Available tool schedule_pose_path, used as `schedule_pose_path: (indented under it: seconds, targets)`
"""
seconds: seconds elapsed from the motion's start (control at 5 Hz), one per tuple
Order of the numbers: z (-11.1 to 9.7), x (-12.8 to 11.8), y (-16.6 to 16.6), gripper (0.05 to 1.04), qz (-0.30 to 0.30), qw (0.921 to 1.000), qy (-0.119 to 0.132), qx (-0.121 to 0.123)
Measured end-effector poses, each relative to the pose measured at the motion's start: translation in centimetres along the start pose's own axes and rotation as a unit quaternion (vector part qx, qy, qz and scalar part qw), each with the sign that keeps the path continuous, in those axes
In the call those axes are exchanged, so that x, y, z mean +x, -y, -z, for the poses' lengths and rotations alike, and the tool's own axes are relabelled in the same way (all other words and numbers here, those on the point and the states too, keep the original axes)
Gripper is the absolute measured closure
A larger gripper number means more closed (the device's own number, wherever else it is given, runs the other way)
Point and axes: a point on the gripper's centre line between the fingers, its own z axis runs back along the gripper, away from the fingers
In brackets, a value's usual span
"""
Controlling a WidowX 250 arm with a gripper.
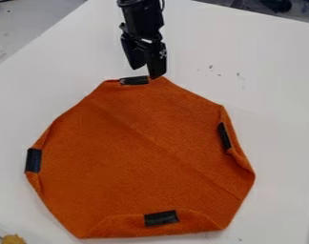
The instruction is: Fold the cloth from right to middle
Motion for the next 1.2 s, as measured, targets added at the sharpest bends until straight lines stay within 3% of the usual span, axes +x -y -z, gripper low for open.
schedule_pose_path:
  seconds: [0.2, 0.4, 0.6, 0.8, 1.2]
  targets:
    - [1.4, -0.6, 0.1, 0.084, -0.005, 0.9998, -0.014, -0.013]
    - [2.4, -2.0, 0.9, 0.084, -0.014, 0.9997, -0.011, -0.017]
    - [0.7, -1.6, 1.4, 0.084, 0.002, 0.9999, 0.012, 0.009]
    - [1.5, -0.2, 3.7, 0.084, 0.017, 0.9993, 0.032, -0.006]
    - [3.0, 2.6, 9.2, 0.084, 0.008, 0.9988, 0.043, -0.024]
